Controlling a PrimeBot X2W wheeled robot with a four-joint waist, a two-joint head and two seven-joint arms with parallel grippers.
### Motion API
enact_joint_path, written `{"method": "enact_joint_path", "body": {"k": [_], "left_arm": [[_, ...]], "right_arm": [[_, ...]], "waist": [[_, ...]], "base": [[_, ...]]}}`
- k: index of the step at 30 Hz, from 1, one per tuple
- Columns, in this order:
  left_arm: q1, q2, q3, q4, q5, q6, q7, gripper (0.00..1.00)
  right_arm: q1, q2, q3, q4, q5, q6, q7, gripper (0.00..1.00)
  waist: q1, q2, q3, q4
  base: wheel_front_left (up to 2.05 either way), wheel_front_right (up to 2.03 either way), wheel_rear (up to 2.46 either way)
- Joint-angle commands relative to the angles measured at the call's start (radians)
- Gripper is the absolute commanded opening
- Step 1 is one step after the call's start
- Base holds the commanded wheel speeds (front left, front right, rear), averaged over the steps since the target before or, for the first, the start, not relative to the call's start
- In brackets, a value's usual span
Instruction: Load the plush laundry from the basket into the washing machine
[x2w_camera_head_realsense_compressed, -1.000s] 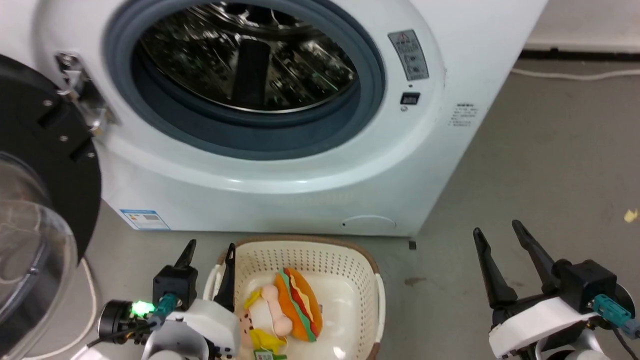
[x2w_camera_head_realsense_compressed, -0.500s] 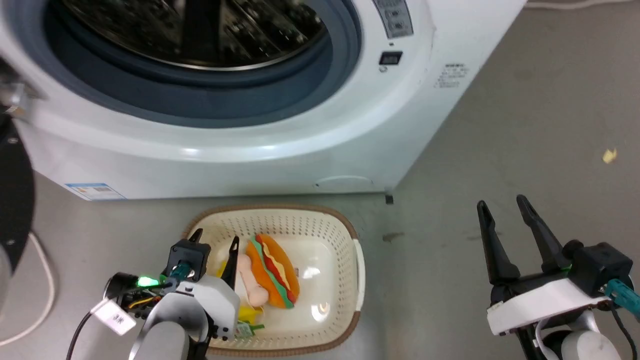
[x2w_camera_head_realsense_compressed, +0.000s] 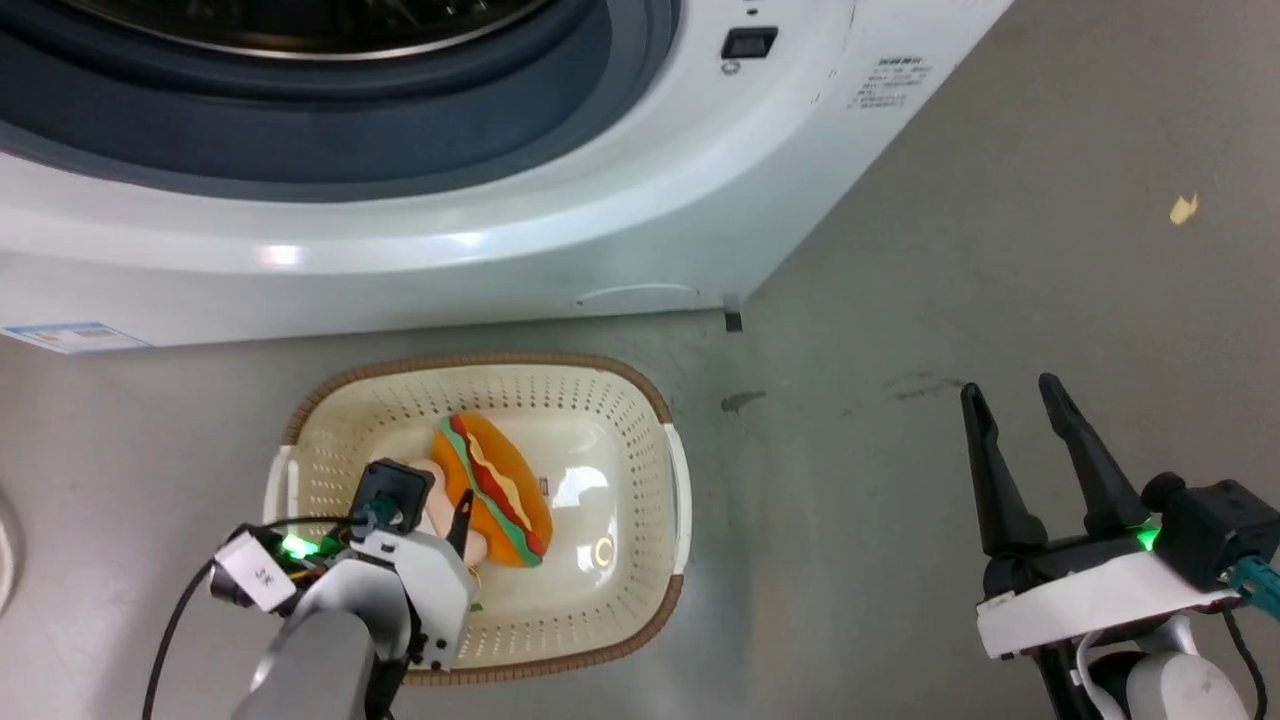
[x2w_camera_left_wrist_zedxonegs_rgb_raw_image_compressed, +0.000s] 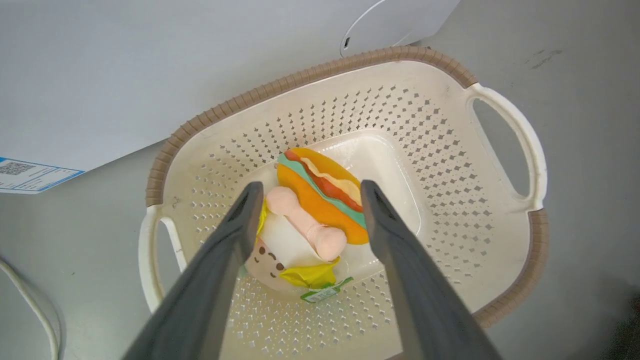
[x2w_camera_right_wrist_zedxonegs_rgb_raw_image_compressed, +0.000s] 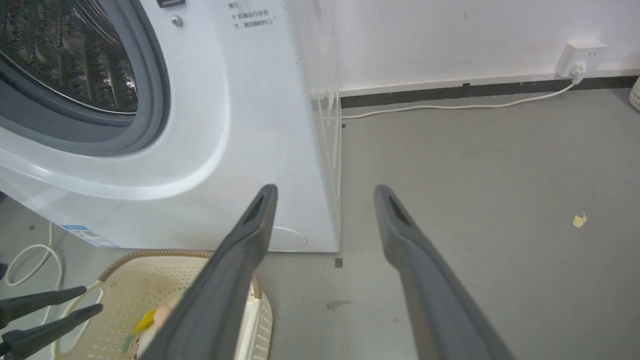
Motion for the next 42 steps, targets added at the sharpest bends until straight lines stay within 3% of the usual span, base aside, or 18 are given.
{"method": "enact_joint_path", "body": {"k": [1, 27, 40, 41, 42], "left_arm": [[-0.034, 0.011, -0.011, 0.027, -0.008, -0.005, 0.007, 1.0], [-0.362, 0.096, -0.293, 0.362, -0.046, -0.033, 0.197, 1.0], [-0.509, 0.159, -0.389, 0.499, -0.071, -0.041, 0.206, 1.0], [-0.516, 0.159, -0.399, 0.509, -0.074, -0.044, 0.207, 0.87], [-0.524, 0.161, -0.407, 0.518, -0.078, -0.046, 0.204, 0.2]], "right_arm": [[-0.022, 0.0, -0.001, -0.008, 0.014, -0.001, -0.01, 1.0], [-0.054, 0.0, 0.022, -0.063, 0.133, -0.001, -0.065, 1.0], [-0.073, 0.0, 0.034, -0.082, 0.189, -0.001, -0.092, 1.0], [-0.074, 0.0, 0.034, -0.083, 0.194, -0.001, -0.094, 1.0], [-0.075, 0.0, 0.034, -0.083, 0.2, -0.001, -0.096, 1.0]], "waist": [[-0.0002, -0.0001, 0.023, -0.01], [-0.0002, -0.0001, 0.268, -0.091], [-0.0002, -0.0001, 0.394, -0.125], [-0.0002, -0.0001, 0.403, -0.128], [-0.0002, -0.0001, 0.412, -0.131]], "base": [[0.0, 0.0, 0.0], [0.01, 0.01, 0.01], [0.03, 0.03, 0.03], [0.0, 0.0, 0.0], [0.0, 0.0, 0.0]]}}
